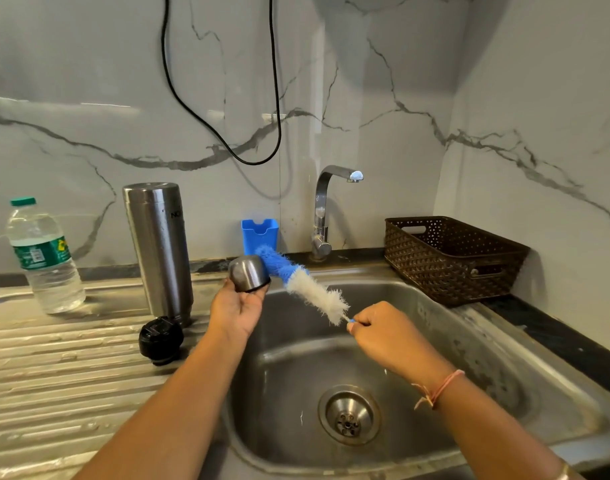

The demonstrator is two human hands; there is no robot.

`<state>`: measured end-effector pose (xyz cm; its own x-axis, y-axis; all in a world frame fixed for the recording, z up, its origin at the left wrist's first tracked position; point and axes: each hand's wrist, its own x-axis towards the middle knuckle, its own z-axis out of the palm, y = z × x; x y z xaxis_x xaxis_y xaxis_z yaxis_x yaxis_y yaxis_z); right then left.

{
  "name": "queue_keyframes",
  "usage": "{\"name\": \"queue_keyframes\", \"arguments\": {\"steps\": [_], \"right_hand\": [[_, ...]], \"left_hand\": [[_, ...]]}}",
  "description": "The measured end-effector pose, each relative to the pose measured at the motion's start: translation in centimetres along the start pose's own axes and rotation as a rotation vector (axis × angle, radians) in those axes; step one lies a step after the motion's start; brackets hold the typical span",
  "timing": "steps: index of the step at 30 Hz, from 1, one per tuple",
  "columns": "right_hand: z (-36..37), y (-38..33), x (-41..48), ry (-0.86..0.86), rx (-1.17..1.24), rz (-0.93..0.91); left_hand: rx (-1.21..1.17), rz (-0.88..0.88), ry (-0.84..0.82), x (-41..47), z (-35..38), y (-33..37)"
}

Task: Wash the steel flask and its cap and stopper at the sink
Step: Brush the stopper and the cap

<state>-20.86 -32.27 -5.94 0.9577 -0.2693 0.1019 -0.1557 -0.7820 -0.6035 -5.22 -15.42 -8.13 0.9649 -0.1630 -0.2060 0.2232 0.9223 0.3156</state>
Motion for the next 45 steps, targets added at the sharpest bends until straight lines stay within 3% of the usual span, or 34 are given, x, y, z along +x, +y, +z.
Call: {"name": "queue_keyframes", "arguments": {"steps": [10, 16, 21, 26, 30, 36, 39, 45], "right_hand": [[1.5, -2.0, -1.8, 0.071, -0.102, -0.093], [1.9, -3.6, -3.0, 0.087, -0.217, -0.175], [0.5, -3.0, -1.9, 0.164, -0.218, -0.096], [-0.2, -1.9, -1.7, 0.101, -0.196, -0.124], [0.4, -2.2, -1.3, 0.106, -0.199, -0.128], [-0.4, -1.3, -1.3, 0.066, -0.168, -0.102], [0.3, -2.1, -1.2, 0.043, -0.193, -0.136], [-0.6, -0.8, -0.4, 0.099, -0.11, -0.038]], "left_hand": [[-0.199, -0.006, 0.062, 1.4, -0.5, 3.2], [0.072, -0.011, 0.079, 0.6, 0.5, 2.1], [0.304, -0.01, 0.007, 0.1, 1.1, 0.1], [0.23, 0.003, 0.042, 0.8, 0.5, 0.8], [0.343, 0.016, 0.04, 0.1, 0.2, 0.7], [0.232, 0.033, 0.052, 0.5, 0.7, 1.0], [0.304, 0.044, 0.026, 0.4, 0.1, 0.8], [0.252, -0.014, -0.002, -0.5, 1.5, -0.1]]}}
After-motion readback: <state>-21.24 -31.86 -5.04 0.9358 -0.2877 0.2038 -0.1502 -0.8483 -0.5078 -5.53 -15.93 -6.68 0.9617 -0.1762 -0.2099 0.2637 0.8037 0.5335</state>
